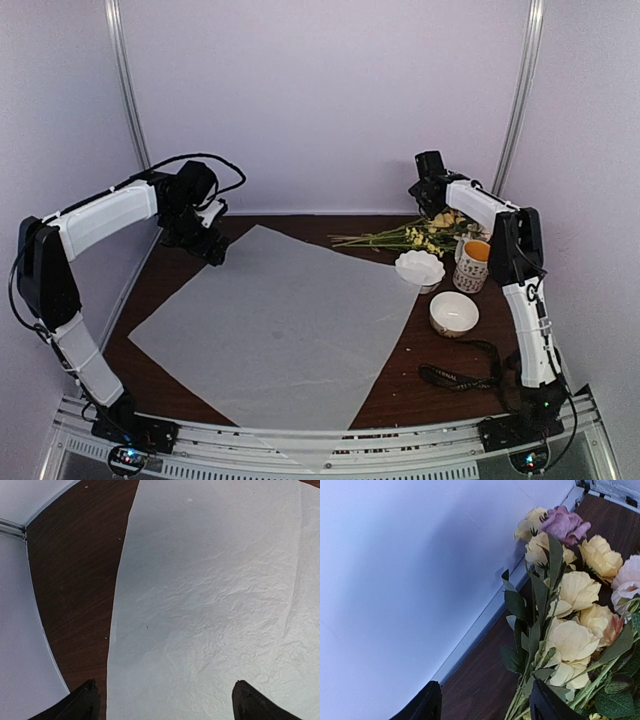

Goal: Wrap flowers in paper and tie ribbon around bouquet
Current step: Pick up the fake flower from the corner of the board.

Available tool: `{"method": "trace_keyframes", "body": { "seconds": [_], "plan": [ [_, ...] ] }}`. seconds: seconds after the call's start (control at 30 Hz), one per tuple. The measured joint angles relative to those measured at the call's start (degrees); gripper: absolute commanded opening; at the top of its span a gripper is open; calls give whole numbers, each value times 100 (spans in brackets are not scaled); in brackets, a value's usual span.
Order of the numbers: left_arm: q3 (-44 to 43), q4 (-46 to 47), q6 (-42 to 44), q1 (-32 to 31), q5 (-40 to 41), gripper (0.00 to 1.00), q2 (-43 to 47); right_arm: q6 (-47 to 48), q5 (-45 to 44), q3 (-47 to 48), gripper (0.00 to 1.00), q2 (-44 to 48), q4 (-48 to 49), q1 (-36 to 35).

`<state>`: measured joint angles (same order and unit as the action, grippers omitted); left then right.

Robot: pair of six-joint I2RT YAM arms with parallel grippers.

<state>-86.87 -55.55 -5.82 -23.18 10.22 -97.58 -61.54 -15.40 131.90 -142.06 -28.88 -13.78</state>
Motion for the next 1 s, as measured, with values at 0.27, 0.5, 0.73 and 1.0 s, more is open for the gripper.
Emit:
{"method": "trace_keyframes", "body": {
  "seconds": [0.27,0.5,0.73,1.0],
  "plan": [
    [31,7,22,175,-107,95,-15,-817,-31,33,63,-409,-24,-2],
    [31,7,24,404,-291,95,-26,-1207,-7,-140,71,-411,44,-7],
    [31,7,24,455,-404,95,-26,-1462,26,-155,24,-415,153,7],
    [31,7,28,551,-472,95,-26,-1659,149,-332,0,-415,455,125]
  ]
}}
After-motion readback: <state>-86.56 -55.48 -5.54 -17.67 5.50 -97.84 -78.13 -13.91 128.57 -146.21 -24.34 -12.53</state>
